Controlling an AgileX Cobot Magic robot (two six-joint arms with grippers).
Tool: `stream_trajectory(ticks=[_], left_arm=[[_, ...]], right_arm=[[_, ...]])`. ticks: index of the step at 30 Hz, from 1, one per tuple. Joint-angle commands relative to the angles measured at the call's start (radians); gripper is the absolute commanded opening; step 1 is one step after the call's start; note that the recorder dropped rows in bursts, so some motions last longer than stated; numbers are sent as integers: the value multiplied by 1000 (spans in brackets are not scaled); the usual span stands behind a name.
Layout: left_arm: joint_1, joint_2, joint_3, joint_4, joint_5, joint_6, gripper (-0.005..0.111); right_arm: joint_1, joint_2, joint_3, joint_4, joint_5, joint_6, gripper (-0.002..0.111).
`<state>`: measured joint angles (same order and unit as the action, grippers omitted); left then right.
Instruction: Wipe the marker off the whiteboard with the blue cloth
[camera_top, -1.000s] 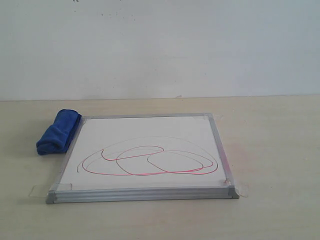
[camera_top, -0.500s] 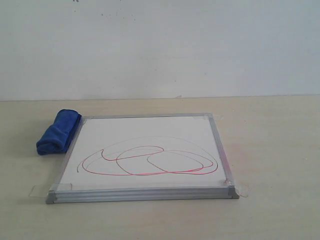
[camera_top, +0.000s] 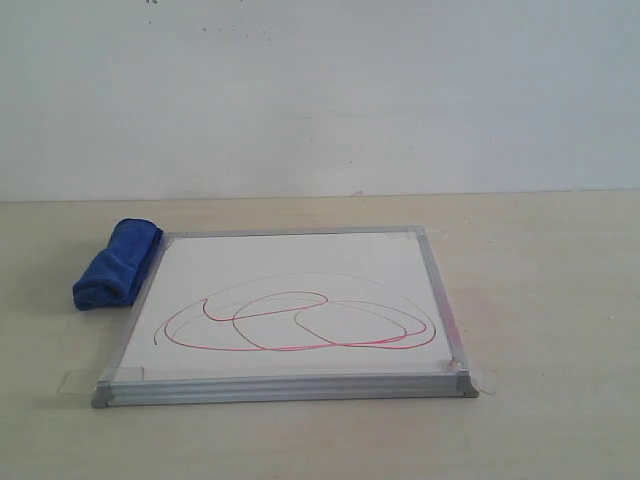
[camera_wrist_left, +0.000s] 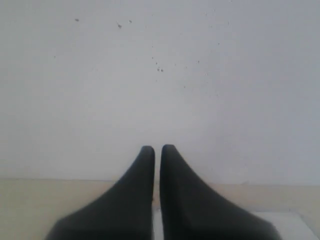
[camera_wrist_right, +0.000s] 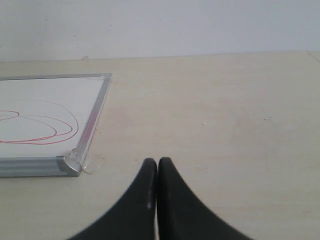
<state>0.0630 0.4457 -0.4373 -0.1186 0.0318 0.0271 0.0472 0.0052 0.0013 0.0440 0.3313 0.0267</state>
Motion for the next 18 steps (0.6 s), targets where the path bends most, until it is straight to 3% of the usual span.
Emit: stream_trajectory(ticks=[1,8,18], left_arm=[[-5,4,-6,3,-68,-12,4],[-3,41,-6,3,-196,210,4],[-3,153,-18,-53,-96,6,4]], right_arm=[[-7,-5,-1,-1,-8,-4,0],[-7,-5,-1,-1,-8,-4,0],[-7,-5,-1,-1,-8,-4,0]])
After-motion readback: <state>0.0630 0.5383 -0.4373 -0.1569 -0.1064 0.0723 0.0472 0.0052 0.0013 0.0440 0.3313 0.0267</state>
